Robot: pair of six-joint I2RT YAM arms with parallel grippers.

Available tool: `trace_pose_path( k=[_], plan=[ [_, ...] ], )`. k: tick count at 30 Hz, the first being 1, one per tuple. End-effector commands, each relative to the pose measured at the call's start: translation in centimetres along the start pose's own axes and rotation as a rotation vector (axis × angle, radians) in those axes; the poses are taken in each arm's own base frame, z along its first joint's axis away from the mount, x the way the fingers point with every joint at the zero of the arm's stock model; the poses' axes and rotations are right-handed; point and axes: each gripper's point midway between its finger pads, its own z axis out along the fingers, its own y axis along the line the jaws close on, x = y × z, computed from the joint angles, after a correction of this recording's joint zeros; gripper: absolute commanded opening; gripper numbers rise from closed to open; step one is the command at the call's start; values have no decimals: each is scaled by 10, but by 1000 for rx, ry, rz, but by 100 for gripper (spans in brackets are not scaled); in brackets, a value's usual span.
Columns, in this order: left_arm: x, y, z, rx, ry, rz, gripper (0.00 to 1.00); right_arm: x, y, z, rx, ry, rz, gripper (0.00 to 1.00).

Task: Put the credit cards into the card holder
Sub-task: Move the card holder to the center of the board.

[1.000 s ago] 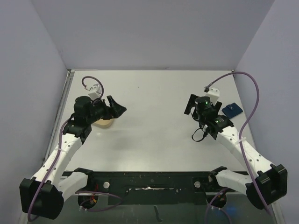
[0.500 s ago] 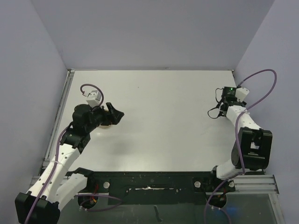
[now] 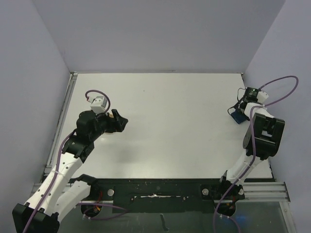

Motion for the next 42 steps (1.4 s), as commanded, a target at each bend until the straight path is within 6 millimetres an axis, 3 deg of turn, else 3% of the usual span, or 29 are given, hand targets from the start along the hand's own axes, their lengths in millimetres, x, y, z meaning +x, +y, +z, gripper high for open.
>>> trace_pose_path(
  k=[1, 9, 15, 25, 35, 39, 42],
  plan=[
    [-15, -3, -5, -3, -47, 49, 77, -22, 18, 8, -116, -33, 27, 58],
    [-16, 1, -6, -26, -49, 69, 76, 2, 21, 17, -171, 57, -32, 53],
    [-14, 2, -5, -27, -42, 68, 76, 28, 32, 7, -227, 136, -87, 49],
    [-12, 5, -3, -39, -32, 70, 76, 86, 73, -43, -364, 207, -242, 48],
    [-11, 10, -1, -61, -28, 70, 76, 155, 96, -98, -491, 267, -368, 46],
    [-10, 11, 0, -65, -24, 69, 76, 167, 106, -123, -539, 259, -411, 45],
    [-10, 13, 1, -71, -21, 68, 76, 163, 110, -138, -567, 240, -408, 46]
  ],
)
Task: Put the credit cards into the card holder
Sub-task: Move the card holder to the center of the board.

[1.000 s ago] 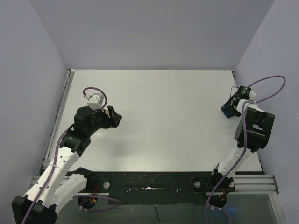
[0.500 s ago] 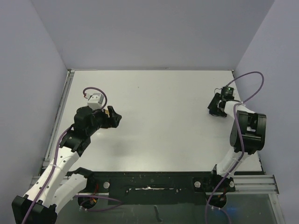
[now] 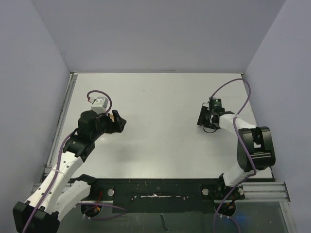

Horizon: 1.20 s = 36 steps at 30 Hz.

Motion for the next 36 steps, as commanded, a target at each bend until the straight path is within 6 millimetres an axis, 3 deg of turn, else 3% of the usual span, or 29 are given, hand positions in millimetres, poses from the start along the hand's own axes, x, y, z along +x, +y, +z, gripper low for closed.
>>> trace_pose_path(
  k=[1, 6, 8, 13, 19, 27, 31, 36],
  plan=[
    [-17, -1, -1, -3, -44, 17, 76, -17, 20, -26, -64, -75, -1, 46],
    [-17, 0, 0, -8, -40, 14, 75, -55, -1, -44, 44, -191, -22, 50],
    [-18, 0, -1, -8, -45, 14, 75, -72, -20, -45, 86, -208, 0, 54],
    [-19, 0, -2, -5, -49, 13, 75, -106, -58, -35, 130, -226, 61, 57],
    [-19, 0, -2, -5, -49, 13, 75, -126, -79, -13, 120, -212, 103, 72],
    [-17, 1, 0, -9, -33, 11, 75, -115, -89, 18, 63, -125, 110, 78],
    [-16, 1, 0, -9, -32, 11, 75, -101, -83, 22, 24, -98, 112, 79],
    [-16, 3, 1, -15, -30, 10, 75, -73, -60, 21, -33, -60, 111, 74]
  ],
)
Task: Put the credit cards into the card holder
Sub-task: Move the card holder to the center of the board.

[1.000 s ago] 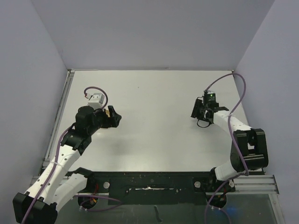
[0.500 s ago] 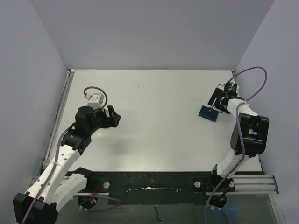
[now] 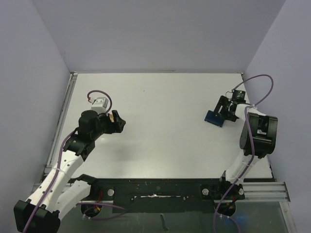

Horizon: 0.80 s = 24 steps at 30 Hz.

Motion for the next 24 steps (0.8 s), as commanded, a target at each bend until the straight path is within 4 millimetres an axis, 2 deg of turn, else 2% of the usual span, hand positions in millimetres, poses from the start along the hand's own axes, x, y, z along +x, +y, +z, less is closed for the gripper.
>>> trace_pose_path(
  k=[1, 5, 9, 14, 18, 24],
  plan=[
    [-23, -5, -2, 11, -63, 18, 75, 17, 29, -12, -92, -1, -13, 72],
    [-20, -4, 0, 9, -50, 17, 75, 49, 51, -12, -93, 56, -76, 67],
    [-19, -4, 2, 11, -37, 16, 73, 74, 79, -20, -100, 80, -135, 65],
    [-16, -3, 4, 7, -26, 14, 72, 107, 119, -40, -167, 103, -135, 61],
    [-14, -3, 6, 3, -15, 11, 72, 131, 143, -54, -189, 127, -101, 61],
    [3, -11, 14, 33, 74, -4, 69, 159, 176, -81, -280, 130, -36, 63]
  ],
)
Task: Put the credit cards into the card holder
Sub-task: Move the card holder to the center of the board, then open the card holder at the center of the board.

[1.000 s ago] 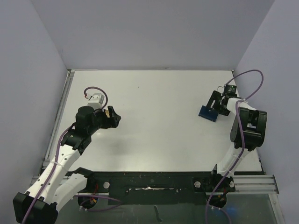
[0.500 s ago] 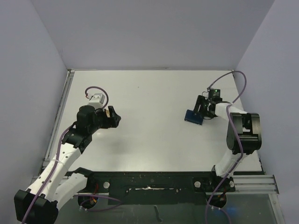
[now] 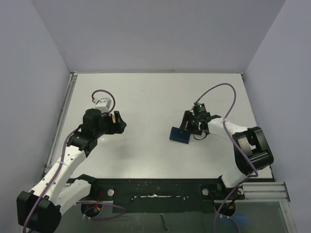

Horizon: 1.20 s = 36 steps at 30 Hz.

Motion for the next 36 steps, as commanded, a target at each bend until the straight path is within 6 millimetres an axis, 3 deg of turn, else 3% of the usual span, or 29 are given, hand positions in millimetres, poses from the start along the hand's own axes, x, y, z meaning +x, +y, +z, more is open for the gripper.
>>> trace_pose_path(
  k=[1, 8, 13, 18, 21, 24, 29, 36],
  plan=[
    [-10, -22, 2, 73, 22, -1, 69, 13, 33, -20, -82, -32, 98, 64],
    [26, -78, 7, 261, 159, -100, 60, 55, 83, -38, -214, 2, 36, 67],
    [43, -111, 9, 341, 185, -186, 56, 87, 99, -42, -230, 37, -29, 62],
    [79, -121, 17, 339, 282, -247, 50, 104, 101, -46, -235, 41, -137, 58],
    [104, -120, 22, 309, 334, -300, 49, 103, 96, -50, -211, 18, -229, 51],
    [118, -122, 27, 323, 347, -378, 48, 89, 96, -57, -202, -40, -322, 46],
    [122, -128, 37, 351, 346, -482, 43, 66, 108, -58, -203, -105, -432, 40],
    [125, -136, 46, 385, 381, -541, 43, 60, 126, -48, -237, -108, -476, 37]
  ],
)
